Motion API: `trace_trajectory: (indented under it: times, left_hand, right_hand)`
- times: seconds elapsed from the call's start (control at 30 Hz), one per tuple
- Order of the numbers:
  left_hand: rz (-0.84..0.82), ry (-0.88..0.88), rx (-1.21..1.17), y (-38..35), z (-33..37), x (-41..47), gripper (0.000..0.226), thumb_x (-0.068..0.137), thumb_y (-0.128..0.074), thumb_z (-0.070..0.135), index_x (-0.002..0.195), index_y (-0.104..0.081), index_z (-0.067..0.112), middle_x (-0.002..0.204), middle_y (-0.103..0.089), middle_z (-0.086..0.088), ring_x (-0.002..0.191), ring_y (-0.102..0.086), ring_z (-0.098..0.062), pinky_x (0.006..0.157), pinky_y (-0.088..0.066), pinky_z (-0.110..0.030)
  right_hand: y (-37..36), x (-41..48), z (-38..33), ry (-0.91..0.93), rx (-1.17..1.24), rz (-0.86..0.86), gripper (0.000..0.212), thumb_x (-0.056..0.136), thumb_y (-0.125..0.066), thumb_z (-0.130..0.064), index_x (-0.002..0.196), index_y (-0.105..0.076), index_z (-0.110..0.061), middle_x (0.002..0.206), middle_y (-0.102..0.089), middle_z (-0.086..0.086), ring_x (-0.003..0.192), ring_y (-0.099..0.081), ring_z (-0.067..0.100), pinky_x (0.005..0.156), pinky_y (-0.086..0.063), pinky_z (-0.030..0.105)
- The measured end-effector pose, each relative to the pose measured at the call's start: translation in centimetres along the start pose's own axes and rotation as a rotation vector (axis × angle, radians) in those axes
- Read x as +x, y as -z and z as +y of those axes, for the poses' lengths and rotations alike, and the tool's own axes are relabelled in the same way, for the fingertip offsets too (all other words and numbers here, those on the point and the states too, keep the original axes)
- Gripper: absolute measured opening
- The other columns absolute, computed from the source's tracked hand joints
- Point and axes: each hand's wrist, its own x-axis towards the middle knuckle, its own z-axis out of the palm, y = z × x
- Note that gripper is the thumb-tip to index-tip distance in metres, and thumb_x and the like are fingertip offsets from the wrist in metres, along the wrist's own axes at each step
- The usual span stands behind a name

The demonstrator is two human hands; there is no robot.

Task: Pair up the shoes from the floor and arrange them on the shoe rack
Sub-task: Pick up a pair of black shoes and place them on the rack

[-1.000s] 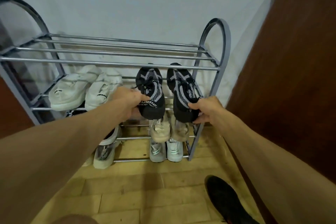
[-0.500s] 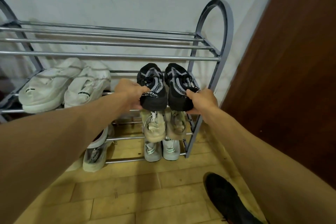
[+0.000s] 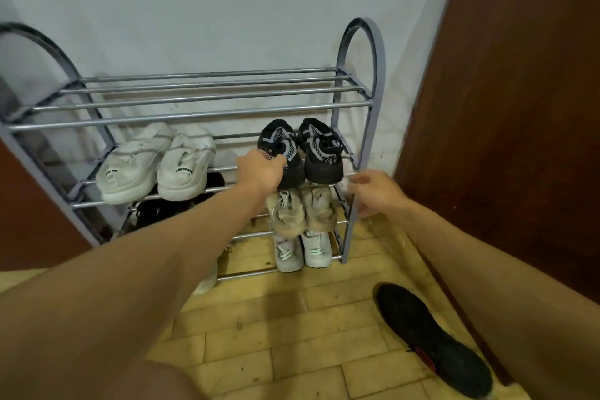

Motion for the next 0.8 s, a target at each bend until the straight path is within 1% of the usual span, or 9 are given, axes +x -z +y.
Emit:
trace_trajectory:
  times: [0.1,0.23,0.37,0.43,0.5,0.57,0.63,0.7,0.8]
  left_hand:
    - [-0.115,-0.048,0.068,-0.9,0.7,-5.1,0.014,0.086,-0.058,0.023,0.094,-0.065,0.012,0.090,-0.062,-0.007,0.084,-0.057,-0.023,0.080,-0.049,-0.035]
    - [-0.386,-0.130,0.170,-4.5,0.0,-12.8,0.008,0.086,-0.058,0.021,0.079,-0.063,0.022,0.076,-0.061,0.000,0.071,-0.055,-0.016,0.068,-0.047,-0.027]
    - [-0.671,-0.264,0.292,-10.2,-1.3,-20.8,0.007,0.085,-0.061,0.023,0.082,-0.065,0.028,0.082,-0.062,0.012,0.084,-0.060,-0.008,0.071,-0.043,-0.020]
    - [-0.809,-0.255,0.353,-12.7,-2.3,-24.0,0.006,0.083,-0.063,0.027,0.081,-0.064,0.032,0.085,-0.062,0.016,0.084,-0.058,-0.003,0.068,-0.043,-0.018]
    - [-0.929,-0.268,0.416,-14.6,-4.0,-26.7,0.008,0.082,-0.064,0.028,0.090,-0.066,0.029,0.095,-0.066,0.011,0.088,-0.059,-0.006,0.075,-0.048,-0.022]
    - [-1.019,-0.271,0.470,-15.6,-6.0,-29.0,0.021,0.083,-0.065,0.030,0.102,-0.069,0.022,0.105,-0.068,0.006,0.096,-0.061,-0.009,0.084,-0.049,-0.025]
    - [-1.101,-0.261,0.518,-15.9,-7.9,-30.5,0.026,0.084,-0.065,0.033,0.106,-0.069,0.022,0.109,-0.066,0.008,0.100,-0.061,-0.008,0.081,-0.047,-0.022]
    - [-1.153,-0.249,0.547,-15.8,-9.4,-31.1,0.027,0.084,-0.064,0.036,0.107,-0.070,0.023,0.110,-0.064,0.009,0.100,-0.060,-0.008,0.080,-0.046,-0.022]
    - [-1.140,-0.210,0.532,-14.9,-11.0,-31.1,0.017,0.085,-0.064,0.036,0.101,-0.068,0.031,0.103,-0.066,0.013,0.097,-0.060,-0.007,0.078,-0.048,-0.024]
  right_hand:
    - [1.9,-4.6,2.8,0.001,-0.082,-0.181,0.033,0.094,-0.055,-0.021,0.127,-0.056,-0.016,0.102,-0.061,-0.003,0.087,-0.063,0.015,0.059,-0.051,0.024]
    - [4.4,-10.7,8.3,-0.110,-0.162,-0.313,0.035,0.097,-0.053,-0.022,0.131,-0.054,-0.015,0.108,-0.058,-0.002,0.083,-0.061,0.011,0.056,-0.050,0.019]
    - [6.2,-16.3,14.0,-0.229,-0.074,-0.294,0.036,0.097,-0.054,-0.020,0.129,-0.055,-0.006,0.117,-0.060,0.007,0.087,-0.063,0.017,0.062,-0.055,0.023]
    - [6.8,-19.0,16.7,-0.295,-0.034,-0.275,0.033,0.097,-0.053,-0.018,0.126,-0.057,-0.003,0.098,-0.063,0.005,0.076,-0.061,0.012,0.058,-0.053,0.021]
    - [7.2,-21.8,19.9,-0.369,-0.019,-0.238,0.031,0.096,-0.053,-0.014,0.124,-0.059,-0.002,0.087,-0.061,0.004,0.071,-0.058,0.012,0.057,-0.050,0.021]
    - [7.3,-24.7,23.5,-0.446,0.001,-0.206,0.032,0.095,-0.056,-0.016,0.124,-0.059,-0.003,0.100,-0.063,0.012,0.081,-0.058,0.017,0.060,-0.050,0.021]
    - [7.1,-27.4,27.5,-0.537,0.010,-0.180,0.033,0.095,-0.057,-0.019,0.124,-0.057,-0.004,0.105,-0.061,0.012,0.087,-0.058,0.020,0.064,-0.051,0.024]
    - [6.3,-29.8,31.4,-0.638,-0.008,-0.172,0.035,0.095,-0.056,-0.021,0.126,-0.055,-0.004,0.106,-0.059,0.011,0.089,-0.058,0.022,0.069,-0.052,0.030]
    - [4.0,-32.9,36.4,-0.785,-0.082,-0.133,0.043,0.093,-0.057,-0.025,0.130,-0.051,-0.003,0.119,-0.057,0.015,0.100,-0.058,0.029,0.074,-0.050,0.032]
